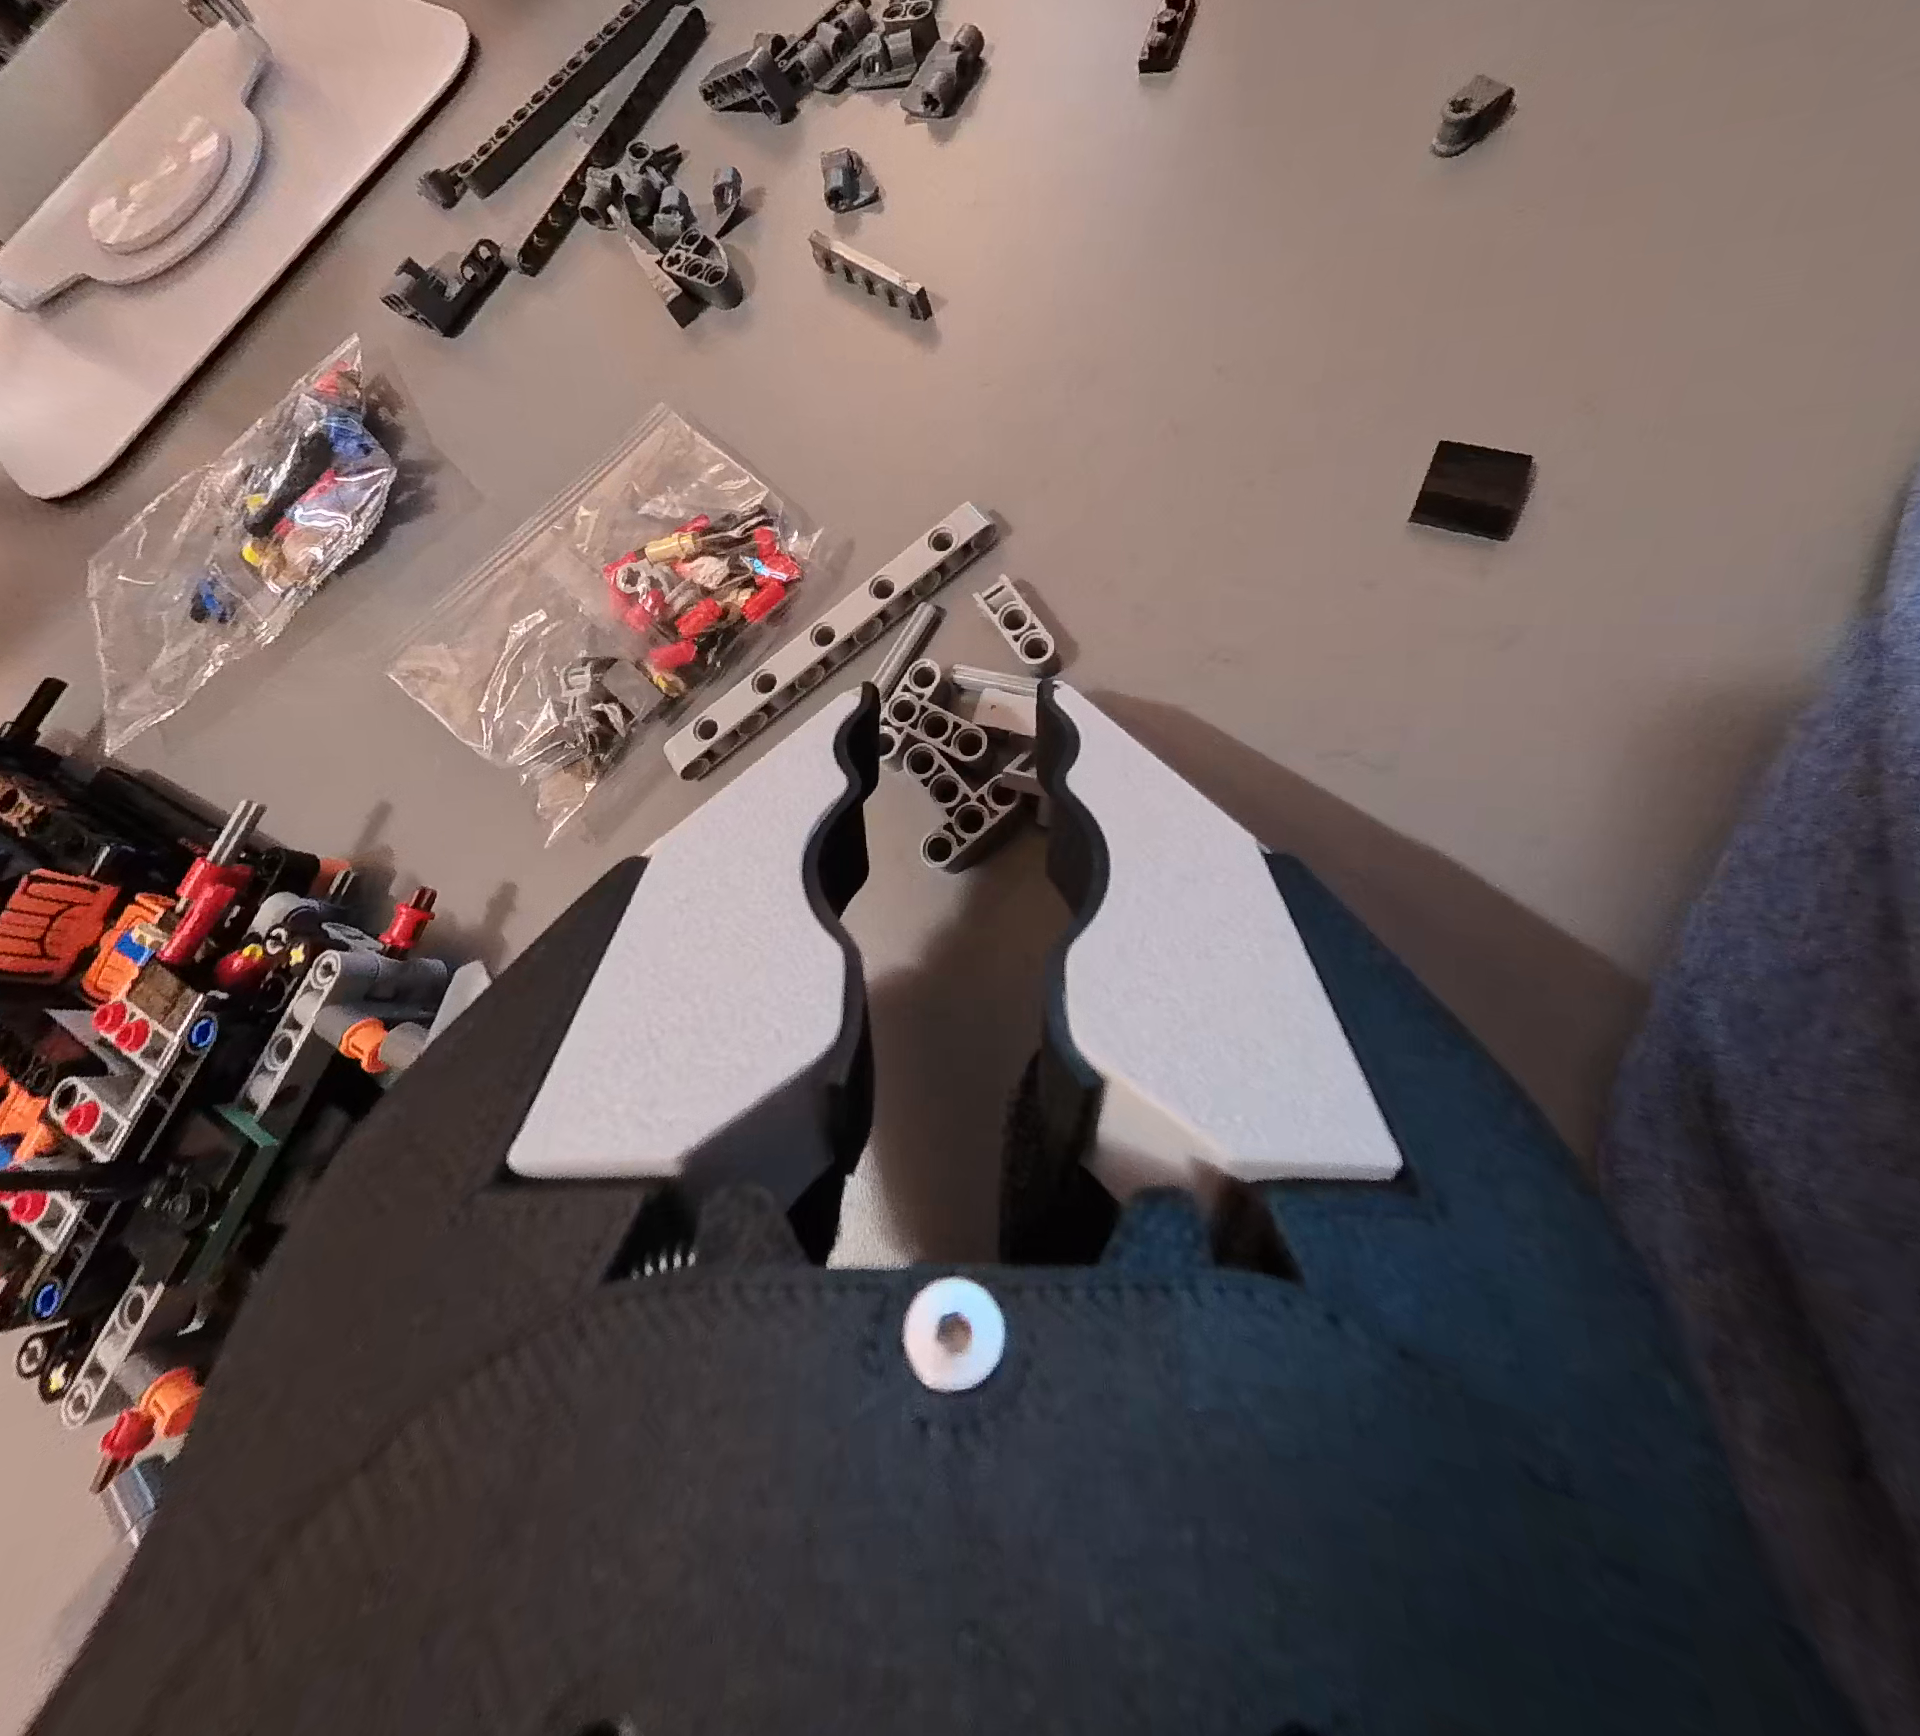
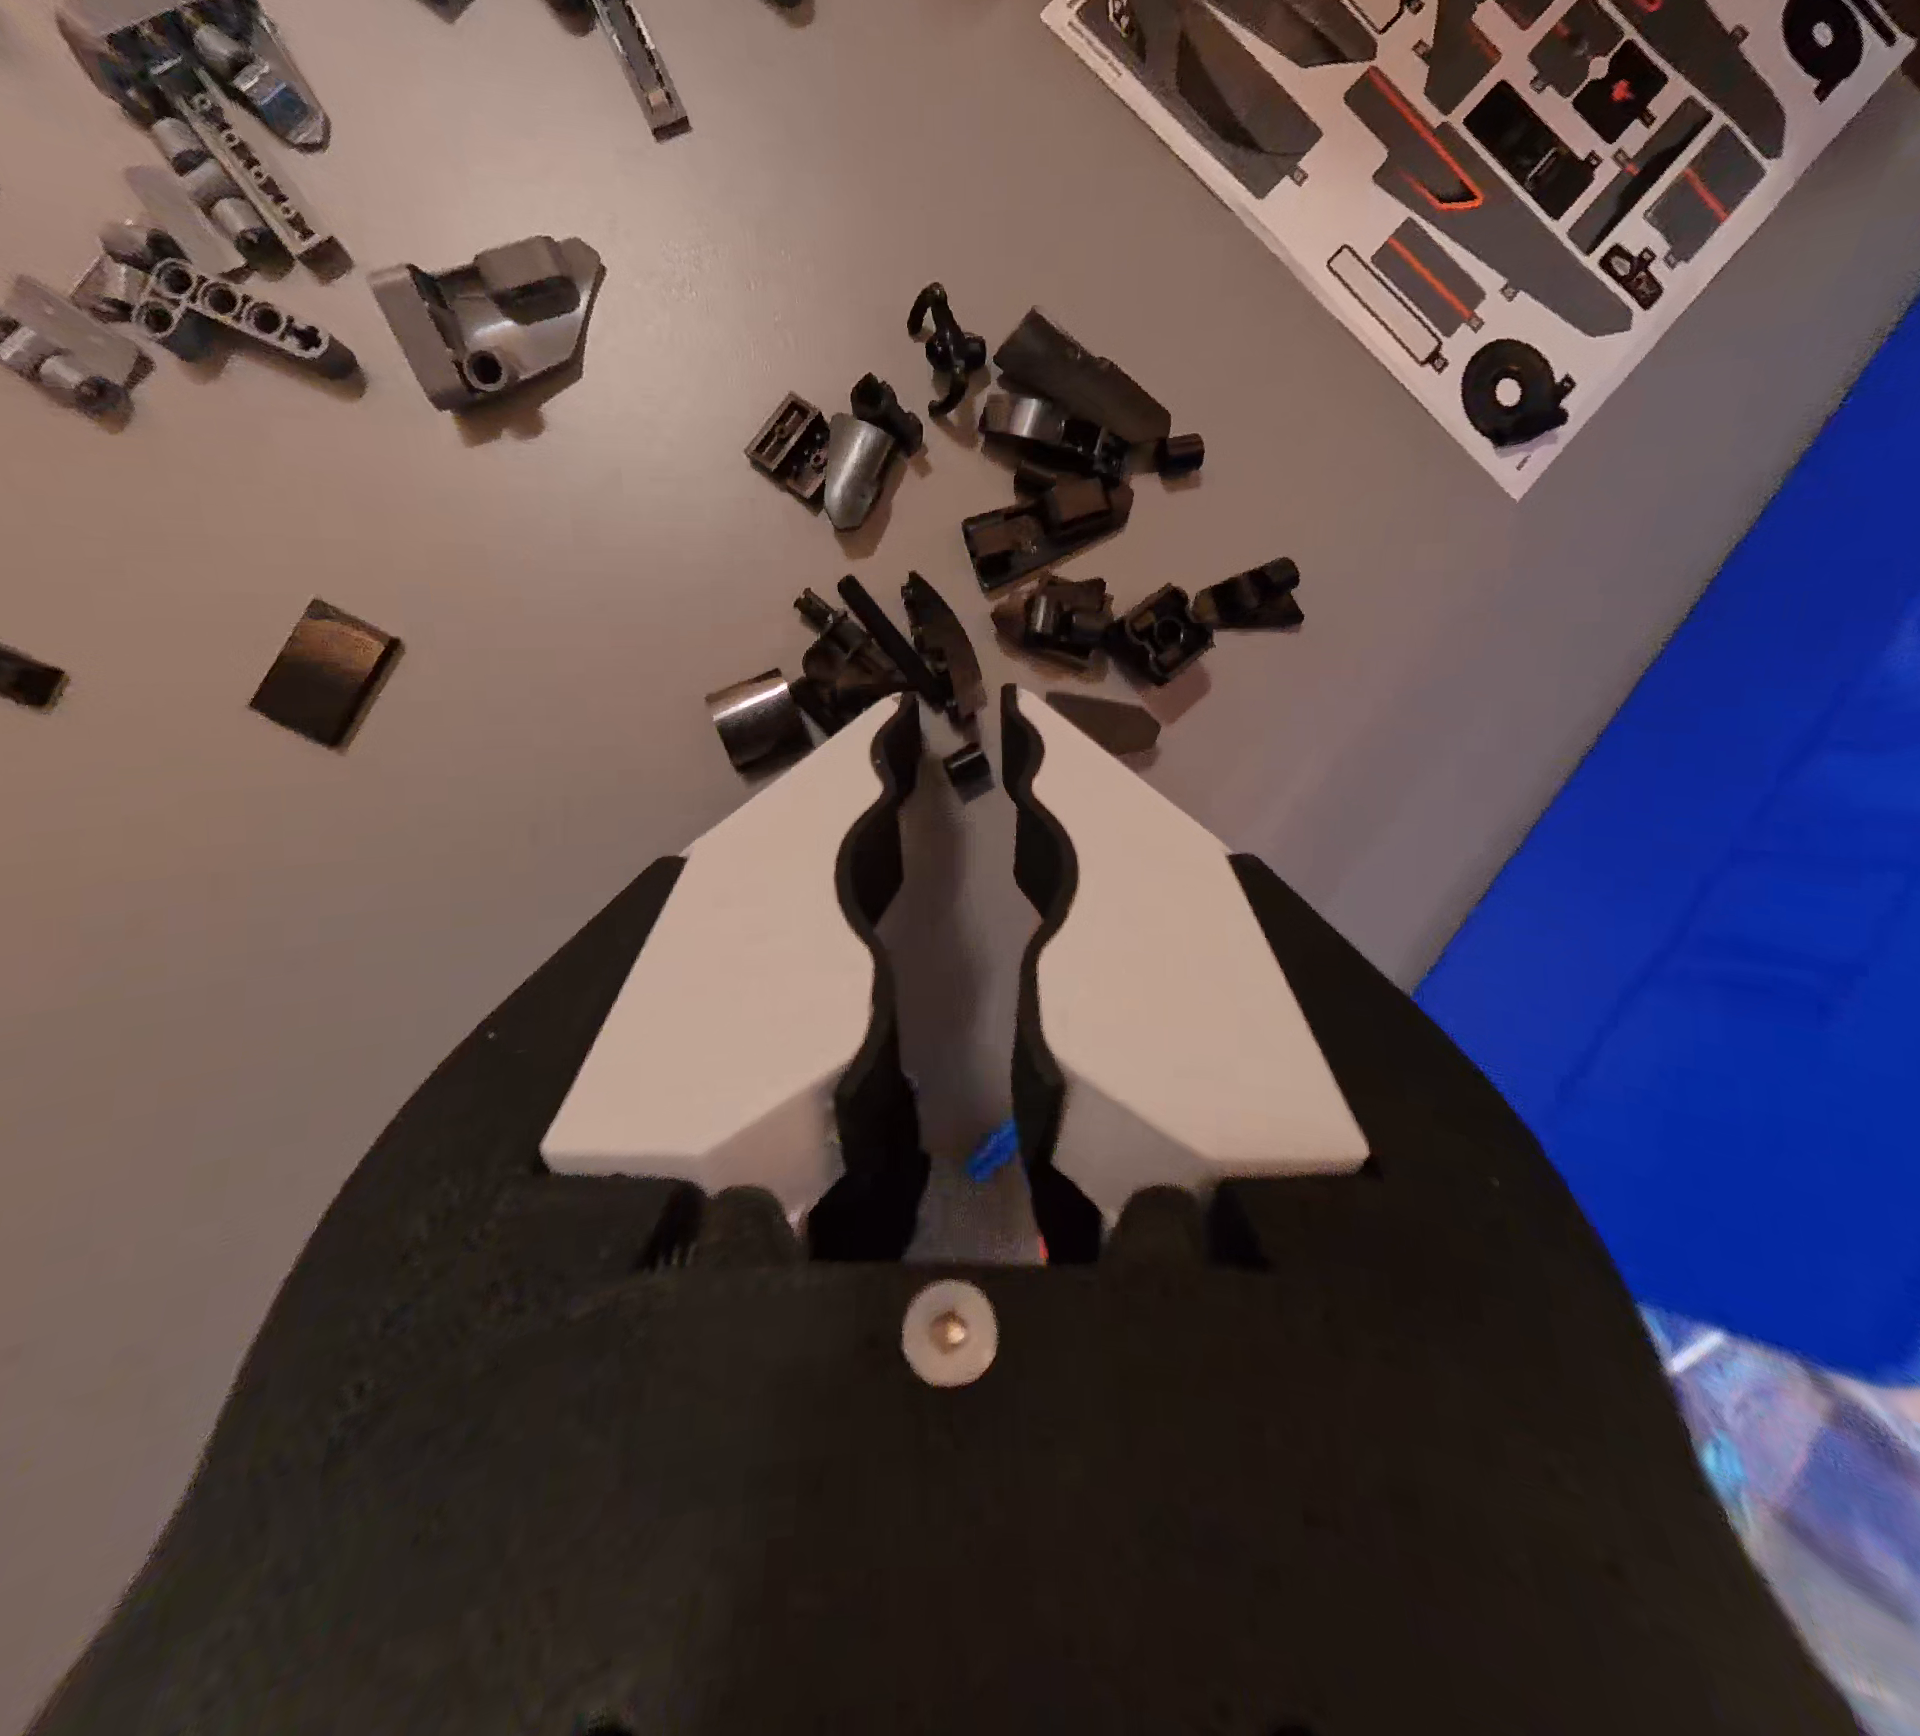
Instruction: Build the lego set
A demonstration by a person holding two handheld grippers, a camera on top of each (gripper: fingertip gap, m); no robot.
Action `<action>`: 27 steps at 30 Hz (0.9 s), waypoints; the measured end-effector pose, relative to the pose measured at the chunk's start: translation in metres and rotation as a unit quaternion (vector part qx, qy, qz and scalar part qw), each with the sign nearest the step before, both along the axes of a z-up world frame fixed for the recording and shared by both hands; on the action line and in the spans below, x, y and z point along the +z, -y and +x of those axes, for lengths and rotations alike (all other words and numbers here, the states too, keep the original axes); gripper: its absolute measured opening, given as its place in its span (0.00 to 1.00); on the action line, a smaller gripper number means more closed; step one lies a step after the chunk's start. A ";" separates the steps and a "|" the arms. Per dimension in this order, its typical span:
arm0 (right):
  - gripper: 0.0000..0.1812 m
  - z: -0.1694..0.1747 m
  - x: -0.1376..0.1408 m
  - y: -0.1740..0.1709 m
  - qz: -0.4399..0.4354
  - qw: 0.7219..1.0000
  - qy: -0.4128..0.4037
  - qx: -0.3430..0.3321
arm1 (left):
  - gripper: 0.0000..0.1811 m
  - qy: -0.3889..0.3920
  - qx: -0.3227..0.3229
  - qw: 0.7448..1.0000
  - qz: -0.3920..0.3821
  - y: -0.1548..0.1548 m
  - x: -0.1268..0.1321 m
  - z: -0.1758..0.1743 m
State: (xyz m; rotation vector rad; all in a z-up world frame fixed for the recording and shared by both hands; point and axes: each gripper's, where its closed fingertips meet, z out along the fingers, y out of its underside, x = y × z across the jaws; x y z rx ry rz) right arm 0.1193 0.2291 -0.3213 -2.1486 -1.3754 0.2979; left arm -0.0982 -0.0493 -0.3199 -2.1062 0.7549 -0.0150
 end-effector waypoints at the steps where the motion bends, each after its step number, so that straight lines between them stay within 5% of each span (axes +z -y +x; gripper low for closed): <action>1: 0.09 0.003 0.002 0.002 -0.003 1.000 0.002 -0.001 | 0.15 0.000 0.000 1.000 0.000 0.000 0.000 0.000; 14: 0.12 -0.005 -0.007 0.039 -0.048 0.997 0.001 0.068 | 0.15 -0.002 -0.002 1.000 0.001 -0.001 -0.001 -0.001; 27: 0.14 -0.013 0.018 -0.031 0.018 0.999 0.028 0.015 | 0.14 -0.001 -0.001 1.000 0.000 -0.002 -0.001 -0.001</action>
